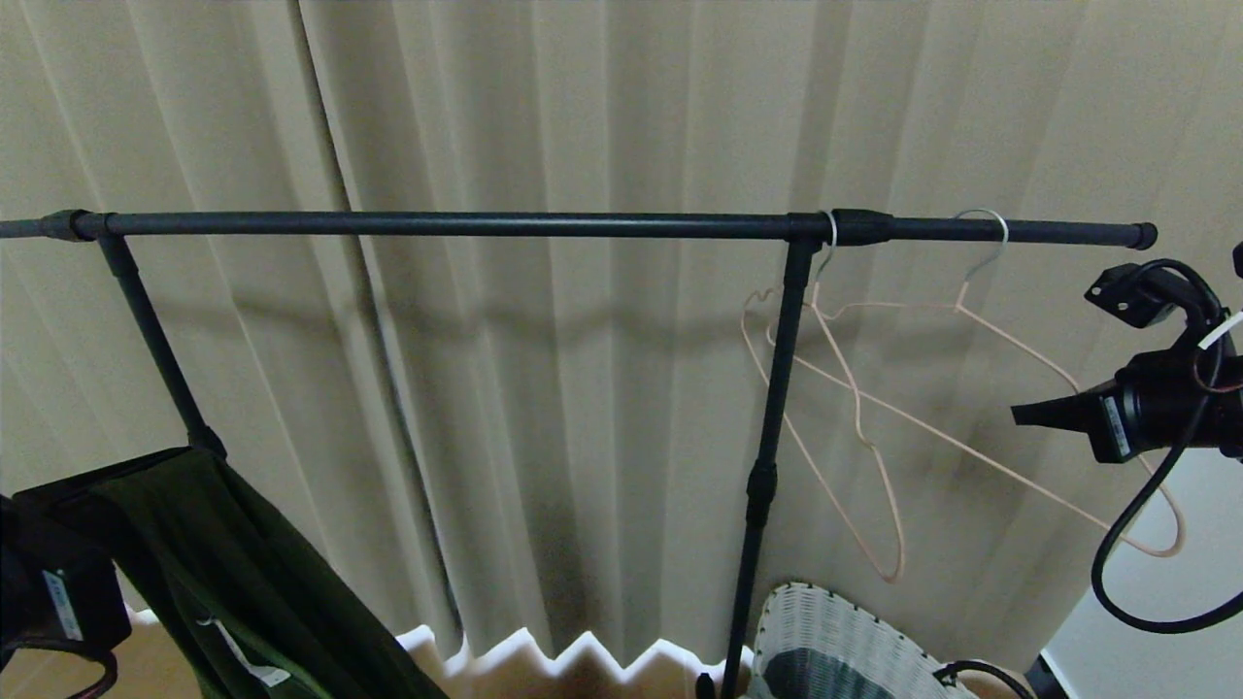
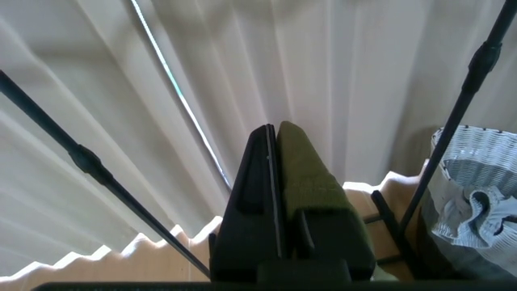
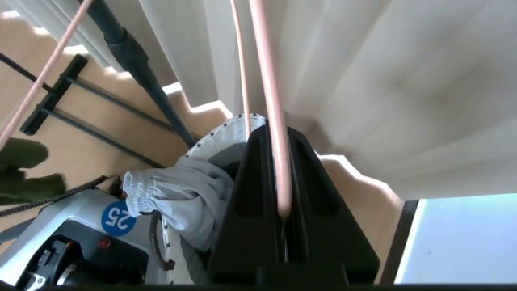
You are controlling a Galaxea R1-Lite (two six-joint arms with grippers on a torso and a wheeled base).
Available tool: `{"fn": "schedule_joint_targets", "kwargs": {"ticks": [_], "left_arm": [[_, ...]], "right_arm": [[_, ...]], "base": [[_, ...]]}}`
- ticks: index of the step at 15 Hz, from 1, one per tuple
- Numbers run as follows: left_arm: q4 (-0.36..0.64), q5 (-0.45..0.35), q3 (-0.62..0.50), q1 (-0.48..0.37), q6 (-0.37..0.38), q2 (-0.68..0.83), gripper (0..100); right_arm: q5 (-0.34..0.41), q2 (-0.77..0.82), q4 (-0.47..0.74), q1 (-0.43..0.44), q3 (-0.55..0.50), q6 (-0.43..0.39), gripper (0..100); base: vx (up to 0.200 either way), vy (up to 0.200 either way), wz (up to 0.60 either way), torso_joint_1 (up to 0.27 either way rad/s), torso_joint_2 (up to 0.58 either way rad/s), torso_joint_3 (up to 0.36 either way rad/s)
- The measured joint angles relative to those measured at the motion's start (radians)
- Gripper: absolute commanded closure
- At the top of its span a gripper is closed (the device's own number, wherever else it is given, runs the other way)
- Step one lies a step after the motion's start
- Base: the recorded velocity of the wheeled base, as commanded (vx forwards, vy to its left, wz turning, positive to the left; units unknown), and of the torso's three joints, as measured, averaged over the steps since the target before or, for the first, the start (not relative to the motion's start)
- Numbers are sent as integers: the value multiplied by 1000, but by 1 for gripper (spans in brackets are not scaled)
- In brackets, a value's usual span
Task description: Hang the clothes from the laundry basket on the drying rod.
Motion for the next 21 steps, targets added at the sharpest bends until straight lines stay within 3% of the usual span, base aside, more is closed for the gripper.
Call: {"fn": "schedule_joint_targets", "kwargs": {"ticks": [5, 9, 14, 21], "left_arm": [[0, 0, 0, 2, 4, 0, 100], [-4, 0, -1, 2, 1, 0, 100], [-27, 3, 4, 2, -1, 3, 100], [-29, 5, 25, 13, -1, 4, 100]], "right_arm": [[-24, -98, -57, -21, 51, 52, 100], [-126, -192, -151, -37, 179, 55, 100], [-134, -320, -172, -49, 321, 54, 100], [-137, -431, -168, -71, 413, 52, 100]], "base": [[0, 0, 0, 0, 0, 0], [0, 0, 0, 0, 0, 0], [0, 0, 0, 0, 0, 0], [-200, 0, 0, -1, 2, 2]]}}
